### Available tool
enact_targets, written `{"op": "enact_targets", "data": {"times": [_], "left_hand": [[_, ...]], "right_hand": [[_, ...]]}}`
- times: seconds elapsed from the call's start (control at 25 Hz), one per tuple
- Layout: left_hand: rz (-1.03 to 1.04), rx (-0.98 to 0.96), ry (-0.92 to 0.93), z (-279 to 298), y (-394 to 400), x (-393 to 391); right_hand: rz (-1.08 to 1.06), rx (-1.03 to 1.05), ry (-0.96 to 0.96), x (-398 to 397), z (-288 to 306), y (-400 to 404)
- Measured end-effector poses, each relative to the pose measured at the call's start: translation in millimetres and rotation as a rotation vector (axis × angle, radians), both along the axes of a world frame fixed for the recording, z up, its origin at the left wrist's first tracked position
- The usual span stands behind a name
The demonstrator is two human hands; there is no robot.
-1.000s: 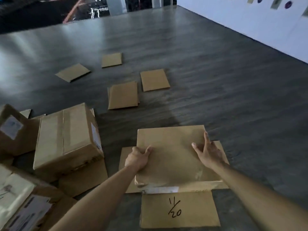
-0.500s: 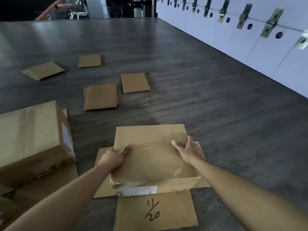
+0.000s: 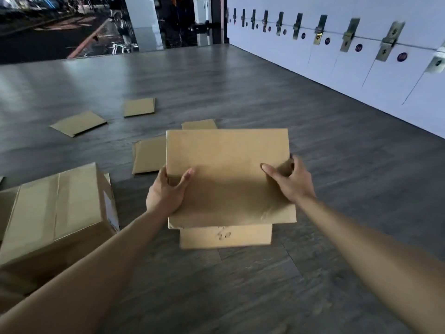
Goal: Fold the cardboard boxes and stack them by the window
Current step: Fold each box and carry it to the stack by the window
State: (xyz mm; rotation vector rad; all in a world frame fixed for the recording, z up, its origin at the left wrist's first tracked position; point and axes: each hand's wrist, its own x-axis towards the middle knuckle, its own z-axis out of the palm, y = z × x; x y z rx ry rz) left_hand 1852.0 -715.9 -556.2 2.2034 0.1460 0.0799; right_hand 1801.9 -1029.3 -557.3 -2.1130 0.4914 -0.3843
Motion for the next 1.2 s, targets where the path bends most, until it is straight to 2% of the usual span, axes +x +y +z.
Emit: {"op": "enact_targets", "data": {"times": [0.12,0.2,0.36,0.6,0.76,0.88,0.96,1.04,1.2], "left_hand": [[-0.018,-0.063,-0.141,26.5,0.0,5.1],[-0.041,-0.059,-0.159,30.1,4.3,6.2],[-0.044,-0.003,-0.042,-6.5,18.2,0.3],[-0.028,0.044,0.127,-82.5,21.7,-29.9],[-0.031,0.036,0.238,-105.2,39.5,-38.2],[-0.1,-0.018,0.282,-98.1,43.7,-39.7],[-0.136,-0.078,0.309,-84.4,45.7,-36.2],[-0.112,-0.106,0.319,-69.6,47.7,-28.2],[-0.021,-0.168,0.377,-33.1,39.3,-6.8]], "right_hand": [[0.049,0.077,-0.097,13.5,26.0,-10.8],[0.07,0.094,-0.128,16.2,27.7,-14.0],[0.112,0.053,-0.098,6.4,1.6,-9.2],[0.108,0.046,0.111,-24.0,-68.9,1.8],[0.156,0.128,0.242,-32.3,-90.9,-4.0],[0.232,0.176,0.289,-33.8,-83.7,-11.1],[0.354,0.264,0.345,-30.0,-67.5,-18.3],[0.423,0.311,0.424,-20.1,-48.2,-22.4],[0.272,0.348,0.401,5.6,-20.9,-12.6]]}}
